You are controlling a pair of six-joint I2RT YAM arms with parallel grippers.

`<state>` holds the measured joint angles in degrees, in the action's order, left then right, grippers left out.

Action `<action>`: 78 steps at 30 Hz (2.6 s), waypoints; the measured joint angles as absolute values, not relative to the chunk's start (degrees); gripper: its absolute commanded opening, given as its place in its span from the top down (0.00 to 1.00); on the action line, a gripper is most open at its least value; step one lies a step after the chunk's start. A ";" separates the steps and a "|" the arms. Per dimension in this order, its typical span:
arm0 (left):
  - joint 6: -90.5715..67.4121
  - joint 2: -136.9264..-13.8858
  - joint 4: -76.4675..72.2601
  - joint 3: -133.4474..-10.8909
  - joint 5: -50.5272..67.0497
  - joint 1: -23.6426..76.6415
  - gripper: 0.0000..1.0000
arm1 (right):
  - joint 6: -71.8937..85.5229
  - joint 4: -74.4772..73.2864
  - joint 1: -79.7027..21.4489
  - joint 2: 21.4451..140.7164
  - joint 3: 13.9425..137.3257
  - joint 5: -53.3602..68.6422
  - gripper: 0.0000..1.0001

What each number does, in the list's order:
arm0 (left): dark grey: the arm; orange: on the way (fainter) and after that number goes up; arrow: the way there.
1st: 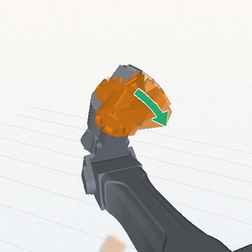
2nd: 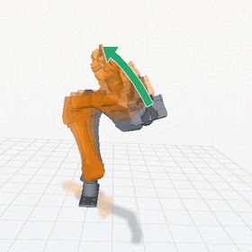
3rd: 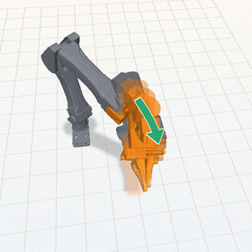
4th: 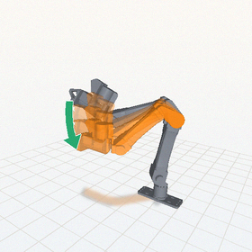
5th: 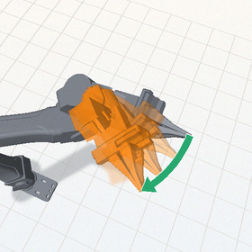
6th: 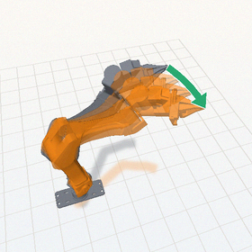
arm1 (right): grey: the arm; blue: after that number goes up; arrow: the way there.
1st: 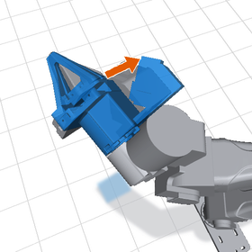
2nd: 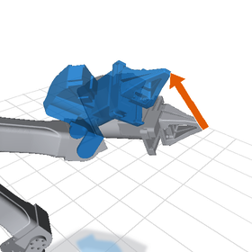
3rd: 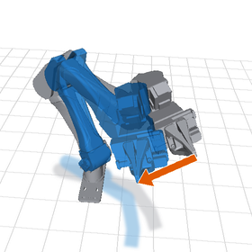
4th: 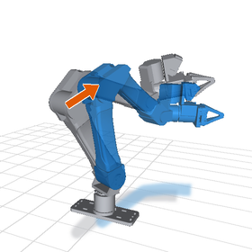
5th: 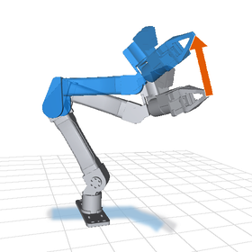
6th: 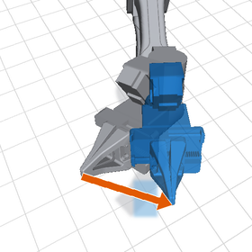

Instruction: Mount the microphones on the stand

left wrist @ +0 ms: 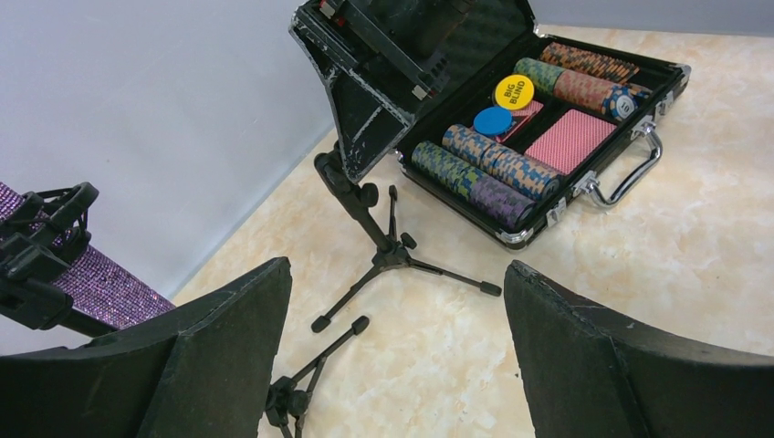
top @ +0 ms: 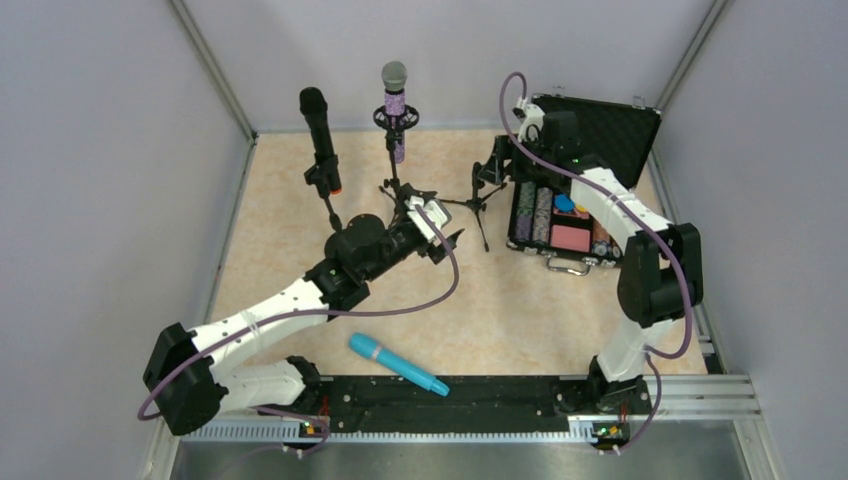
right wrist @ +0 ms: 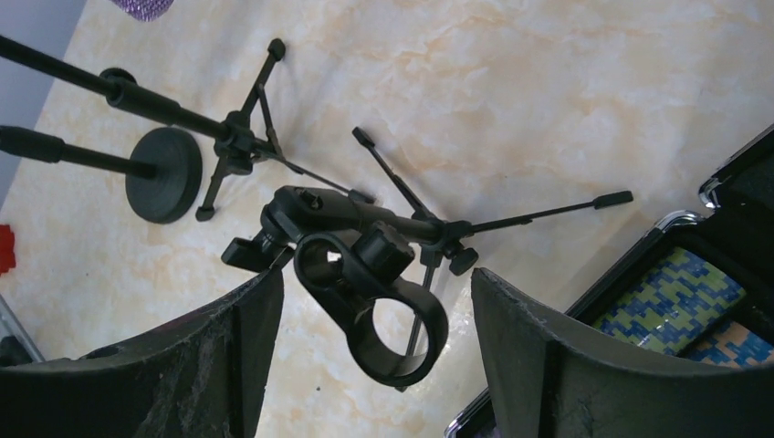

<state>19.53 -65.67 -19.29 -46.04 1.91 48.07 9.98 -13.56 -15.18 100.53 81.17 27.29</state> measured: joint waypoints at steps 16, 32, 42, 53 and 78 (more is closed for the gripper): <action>21.58 -65.73 -20.64 -44.14 -1.61 48.12 0.08 | 7.05 -15.05 -18.39 100.12 80.97 25.32 0.51; 25.02 -67.13 -25.65 -39.97 -5.50 48.12 0.07 | 11.70 -8.97 -18.70 95.13 72.62 26.00 1.00; 26.63 -67.24 -22.28 -42.96 -6.00 48.12 0.08 | 15.84 -6.72 -18.70 93.14 71.29 26.09 1.00; 4.40 -64.69 -15.70 -44.93 -12.93 48.12 0.09 | 20.16 -2.72 -18.70 90.80 70.32 27.38 1.00; -24.40 -50.30 -4.01 -36.84 -25.21 48.12 0.09 | 24.36 -2.55 -18.74 67.85 62.98 30.20 1.00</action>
